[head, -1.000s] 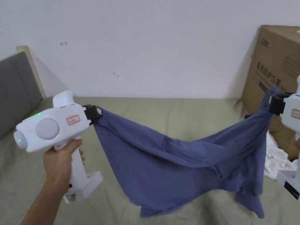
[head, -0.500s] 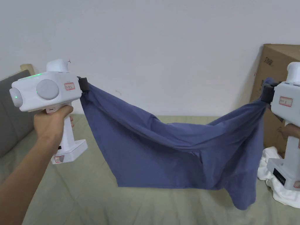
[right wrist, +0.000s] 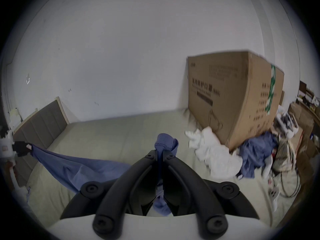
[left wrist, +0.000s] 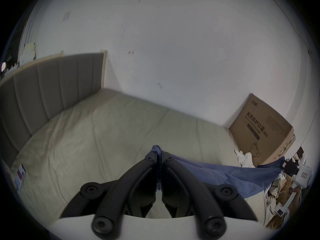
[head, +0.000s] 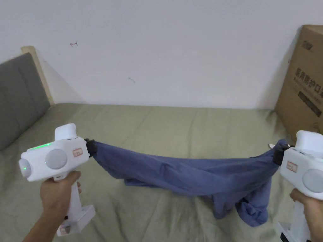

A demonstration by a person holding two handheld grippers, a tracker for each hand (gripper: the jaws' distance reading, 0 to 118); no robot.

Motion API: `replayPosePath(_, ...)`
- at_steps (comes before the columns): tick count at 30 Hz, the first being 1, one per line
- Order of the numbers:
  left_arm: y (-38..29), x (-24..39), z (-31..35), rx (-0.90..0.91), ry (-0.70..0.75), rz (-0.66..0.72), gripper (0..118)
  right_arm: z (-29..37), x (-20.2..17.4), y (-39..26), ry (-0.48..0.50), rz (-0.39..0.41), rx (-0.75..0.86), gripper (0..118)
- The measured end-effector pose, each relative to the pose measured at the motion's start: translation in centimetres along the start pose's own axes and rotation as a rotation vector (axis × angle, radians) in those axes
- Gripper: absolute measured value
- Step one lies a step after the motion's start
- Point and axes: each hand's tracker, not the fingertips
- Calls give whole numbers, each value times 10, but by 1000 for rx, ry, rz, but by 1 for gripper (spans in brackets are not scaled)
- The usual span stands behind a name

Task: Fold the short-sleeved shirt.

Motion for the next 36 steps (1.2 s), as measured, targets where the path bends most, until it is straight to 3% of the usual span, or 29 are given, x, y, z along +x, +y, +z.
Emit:
replayPosePath(10, -124, -65, 51, -93, 19, 108, 7, 56, 32, -117, 11, -91, -123, 6)
replayPosePath(16, -172, -81, 103, -109, 73, 85, 7, 116, 40, -158, 3, -127, -142, 6)
replayPosePath(28, -232, -121, 195, -181, 138, 107, 7, 208, 63, -230, -44, -129, -260, 6)
replayPosePath(36, -265, -124, 176, -337, 233, 35, 7, 190, 64, -273, -112, -102, -442, 6)
